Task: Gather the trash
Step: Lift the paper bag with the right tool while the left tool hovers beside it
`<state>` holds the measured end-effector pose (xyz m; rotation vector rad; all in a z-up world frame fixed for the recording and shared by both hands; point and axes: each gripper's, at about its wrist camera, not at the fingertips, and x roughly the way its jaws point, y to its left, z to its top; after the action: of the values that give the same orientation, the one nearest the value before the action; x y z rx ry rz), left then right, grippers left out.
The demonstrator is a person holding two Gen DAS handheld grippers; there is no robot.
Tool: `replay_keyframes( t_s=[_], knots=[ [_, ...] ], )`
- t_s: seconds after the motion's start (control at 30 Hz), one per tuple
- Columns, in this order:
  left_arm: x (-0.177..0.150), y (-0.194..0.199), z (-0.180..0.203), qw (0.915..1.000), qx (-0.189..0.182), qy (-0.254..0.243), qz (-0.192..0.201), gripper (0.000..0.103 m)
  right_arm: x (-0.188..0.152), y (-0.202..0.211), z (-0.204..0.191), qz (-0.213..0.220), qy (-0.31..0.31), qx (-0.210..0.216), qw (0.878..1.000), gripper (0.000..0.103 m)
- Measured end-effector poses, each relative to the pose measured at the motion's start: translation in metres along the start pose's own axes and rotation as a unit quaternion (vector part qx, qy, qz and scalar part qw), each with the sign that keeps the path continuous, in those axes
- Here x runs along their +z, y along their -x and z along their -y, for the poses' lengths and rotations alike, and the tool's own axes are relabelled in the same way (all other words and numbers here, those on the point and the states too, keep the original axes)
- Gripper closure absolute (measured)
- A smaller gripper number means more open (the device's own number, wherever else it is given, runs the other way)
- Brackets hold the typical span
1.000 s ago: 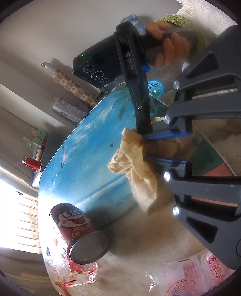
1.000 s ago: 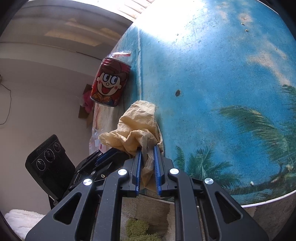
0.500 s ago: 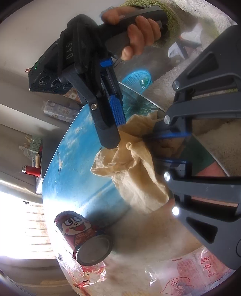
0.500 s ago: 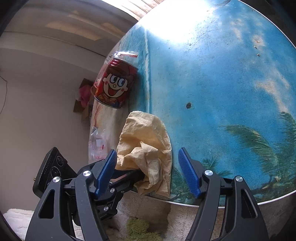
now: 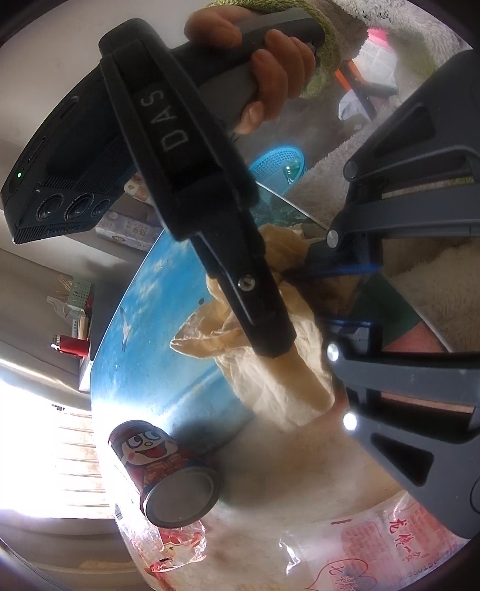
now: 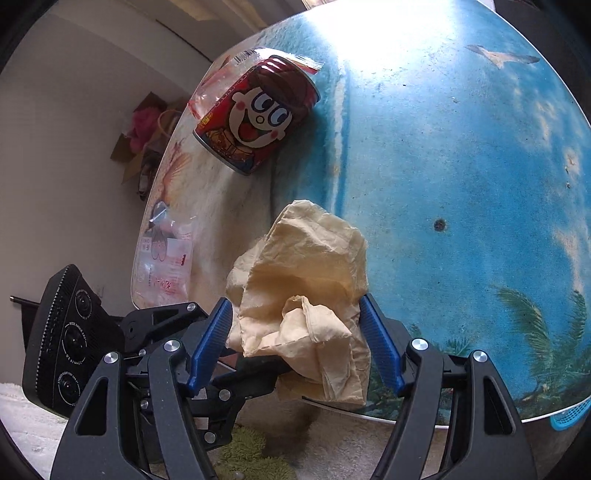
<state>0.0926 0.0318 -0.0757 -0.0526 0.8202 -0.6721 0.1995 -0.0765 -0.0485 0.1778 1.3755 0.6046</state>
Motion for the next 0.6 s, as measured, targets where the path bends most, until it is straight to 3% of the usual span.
replay_keyframes(
  t_s=[0.07, 0.4, 0.6],
  knots=[
    [-0.001, 0.002, -0.001, 1.0000, -0.003, 0.000, 0.001, 0.087, 0.003, -0.001, -0.003, -0.002, 0.007, -0.020, 1.000, 0.044],
    [-0.004, 0.014, 0.001, 0.9998, -0.007, -0.014, -0.008, 0.079, 0.002, -0.014, -0.028, 0.008, 0.051, -0.102, 0.993, 0.064],
    [-0.008, 0.033, 0.005, 0.9997, -0.005, -0.021, -0.015, 0.076, -0.005, -0.014, -0.028, 0.031, 0.065, -0.120, 0.990, 0.072]
  ],
)
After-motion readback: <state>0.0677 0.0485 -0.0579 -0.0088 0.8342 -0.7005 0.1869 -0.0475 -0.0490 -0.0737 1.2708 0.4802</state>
